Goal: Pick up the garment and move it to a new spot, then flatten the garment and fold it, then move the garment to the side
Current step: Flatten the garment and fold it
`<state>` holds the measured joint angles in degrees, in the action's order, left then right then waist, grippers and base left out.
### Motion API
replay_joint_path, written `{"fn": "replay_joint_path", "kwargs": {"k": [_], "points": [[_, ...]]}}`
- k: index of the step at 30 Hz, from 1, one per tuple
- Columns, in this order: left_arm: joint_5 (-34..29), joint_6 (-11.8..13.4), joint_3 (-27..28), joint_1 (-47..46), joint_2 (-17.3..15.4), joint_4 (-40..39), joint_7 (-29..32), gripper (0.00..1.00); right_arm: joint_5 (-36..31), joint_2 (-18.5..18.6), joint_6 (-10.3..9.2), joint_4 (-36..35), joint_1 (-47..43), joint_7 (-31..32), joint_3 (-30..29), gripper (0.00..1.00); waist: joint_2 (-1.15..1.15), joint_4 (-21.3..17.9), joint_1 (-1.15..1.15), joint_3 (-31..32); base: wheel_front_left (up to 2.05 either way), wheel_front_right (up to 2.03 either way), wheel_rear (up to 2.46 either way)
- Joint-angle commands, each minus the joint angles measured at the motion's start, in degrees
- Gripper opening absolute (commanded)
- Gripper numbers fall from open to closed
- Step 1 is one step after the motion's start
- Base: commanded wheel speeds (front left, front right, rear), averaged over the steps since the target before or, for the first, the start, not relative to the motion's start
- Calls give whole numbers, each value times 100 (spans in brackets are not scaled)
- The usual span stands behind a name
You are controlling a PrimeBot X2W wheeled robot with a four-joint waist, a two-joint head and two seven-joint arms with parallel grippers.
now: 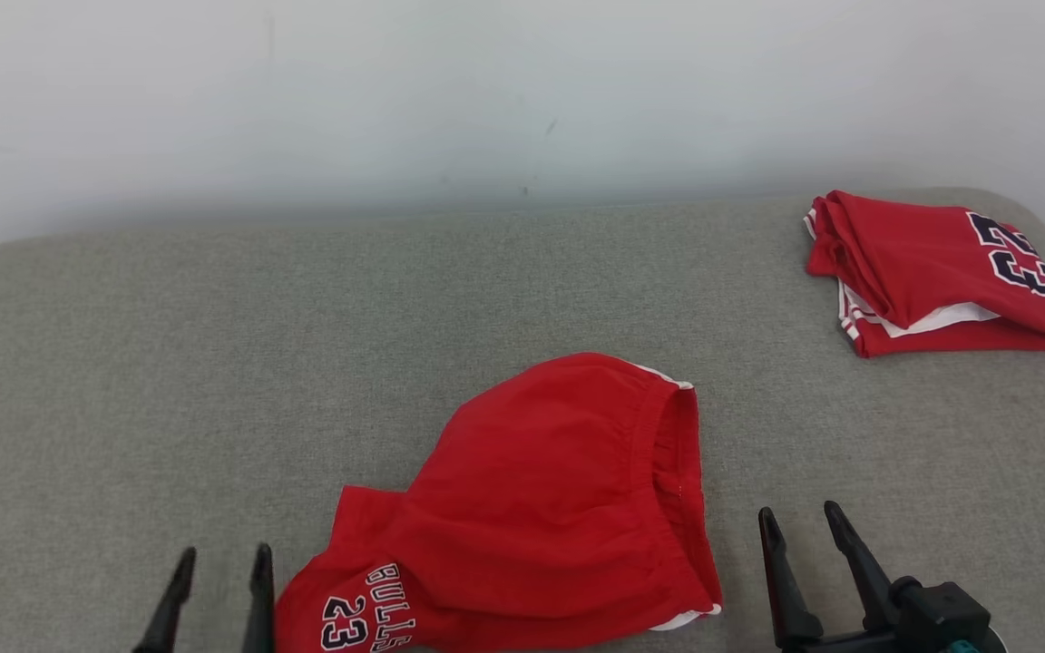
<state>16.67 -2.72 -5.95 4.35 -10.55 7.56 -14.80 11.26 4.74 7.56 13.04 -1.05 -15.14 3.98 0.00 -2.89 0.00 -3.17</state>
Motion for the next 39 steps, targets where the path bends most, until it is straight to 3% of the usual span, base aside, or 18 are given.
{"fn": "replay_joint_path", "kwargs": {"k": [1, 10, 15, 25, 37, 38, 39], "points": [[-96, 28, 151, -58, 83, -168, -35, 100, 2, -12, -12, -4, 43, -10, 48, 100, 0, 37, 0, 8, 0, 0, 0], [-564, -128, 758, 155, 508, -406, -40, 100, 143, 110, -12, 330, 295, -10, 472, 100, 0, 196, 0, 74, 0, 0, 0], [-730, -221, 880, 158, 633, -343, -41, 100, 208, 287, -12, 883, 778, 22, 782, 100, 0, 267, 0, 60, 0, 0, 0], [-819, -331, 843, 3, 756, -125, -41, 100, 434, 491, -12, 2311, 2144, 645, 1120, 100, 0, 613, 0, -15, 0, 0, 0], [-644, -328, 623, -94, 769, 10, -35, 100, 920, 567, -12, 3497, 2935, 983, 1421, 100, 0, 1030, 0, -136, 0, 0, 0], [-629, -331, 613, -102, 768, 25, -35, 100, 982, 554, -12, 3583, 2964, 1030, 1448, 58, 0, 1049, 0, -148, 0, 0, 0], [-617, -336, 611, -118, 768, 39, -36, 100, 1038, 561, -12, 3658, 3006, 1046, 1488, 33, 0, 1062, 0, -156, 0, 0, 0]]}}
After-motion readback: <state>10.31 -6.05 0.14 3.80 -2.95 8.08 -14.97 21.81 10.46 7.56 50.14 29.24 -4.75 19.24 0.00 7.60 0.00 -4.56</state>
